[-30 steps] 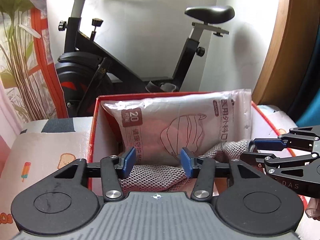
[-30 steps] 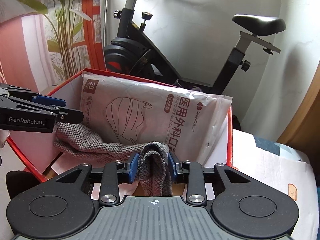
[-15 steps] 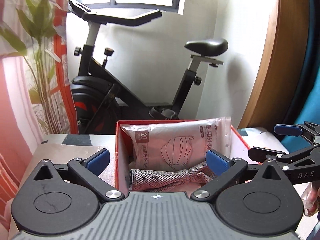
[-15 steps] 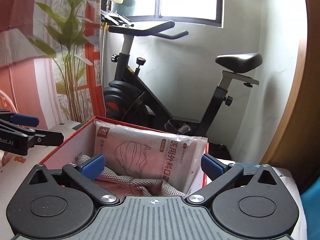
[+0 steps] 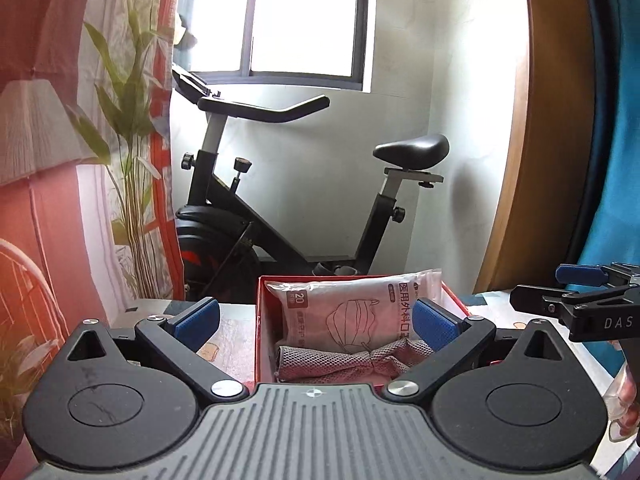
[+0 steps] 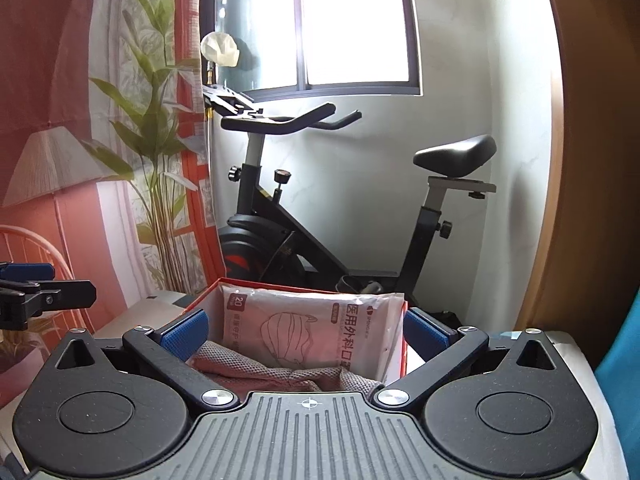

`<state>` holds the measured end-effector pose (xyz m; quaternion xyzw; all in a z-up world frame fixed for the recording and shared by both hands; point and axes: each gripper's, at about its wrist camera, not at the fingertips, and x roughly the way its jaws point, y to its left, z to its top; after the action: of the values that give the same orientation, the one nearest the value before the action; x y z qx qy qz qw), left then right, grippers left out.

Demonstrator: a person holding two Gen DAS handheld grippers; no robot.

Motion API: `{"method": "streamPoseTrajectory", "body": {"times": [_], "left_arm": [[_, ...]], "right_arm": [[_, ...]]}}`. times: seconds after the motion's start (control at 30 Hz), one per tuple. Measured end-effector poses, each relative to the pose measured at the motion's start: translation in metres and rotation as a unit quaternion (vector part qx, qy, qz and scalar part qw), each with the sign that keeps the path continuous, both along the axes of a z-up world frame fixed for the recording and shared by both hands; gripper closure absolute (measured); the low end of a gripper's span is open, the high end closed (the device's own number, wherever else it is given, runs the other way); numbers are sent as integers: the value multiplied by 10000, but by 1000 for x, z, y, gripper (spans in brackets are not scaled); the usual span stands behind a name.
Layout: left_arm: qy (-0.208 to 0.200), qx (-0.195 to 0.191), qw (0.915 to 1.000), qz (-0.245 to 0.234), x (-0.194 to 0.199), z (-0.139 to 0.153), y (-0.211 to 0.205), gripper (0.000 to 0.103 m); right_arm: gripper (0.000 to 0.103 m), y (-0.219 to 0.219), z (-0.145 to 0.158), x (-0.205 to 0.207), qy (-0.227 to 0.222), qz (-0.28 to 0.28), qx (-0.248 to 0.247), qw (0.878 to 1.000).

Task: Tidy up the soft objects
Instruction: 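Raise both grippers away from the red box, then lower both grippers to the blue wrapped package in front of the box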

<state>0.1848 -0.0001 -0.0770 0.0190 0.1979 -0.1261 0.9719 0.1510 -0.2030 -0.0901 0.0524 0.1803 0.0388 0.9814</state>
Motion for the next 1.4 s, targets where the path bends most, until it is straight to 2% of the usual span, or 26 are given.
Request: {"method": "streamPoseTrajectory", "body": {"times": [0.13,0.27,0.37,0.77,1.0,1.23,1.4], "left_arm": [[-106,61,9998,166,-21,-1,-2,0],[-161,-141,9994,256,-40,-6,5,0],[-198,-135,9991,349,-53,-12,6,0],[-213,-71,9972,708,-85,-43,19,0],[358,-93,9963,772,-85,-81,29,0],[830,-30,9942,685,-78,-113,27,0],[1062,-12,9927,563,-73,-127,25,0]], "right_arm": [[0,1,2,-21,-117,-15,31,9999],[0,1,-1,-40,-226,-60,100,9997],[0,-1,-7,-52,-285,-130,170,9994],[0,5,-61,-86,-179,-450,232,9986],[0,17,-102,-97,-114,-639,-22,9979],[0,29,-157,-98,627,-475,37,9969],[0,33,-172,-95,771,-363,77,9963]]}}
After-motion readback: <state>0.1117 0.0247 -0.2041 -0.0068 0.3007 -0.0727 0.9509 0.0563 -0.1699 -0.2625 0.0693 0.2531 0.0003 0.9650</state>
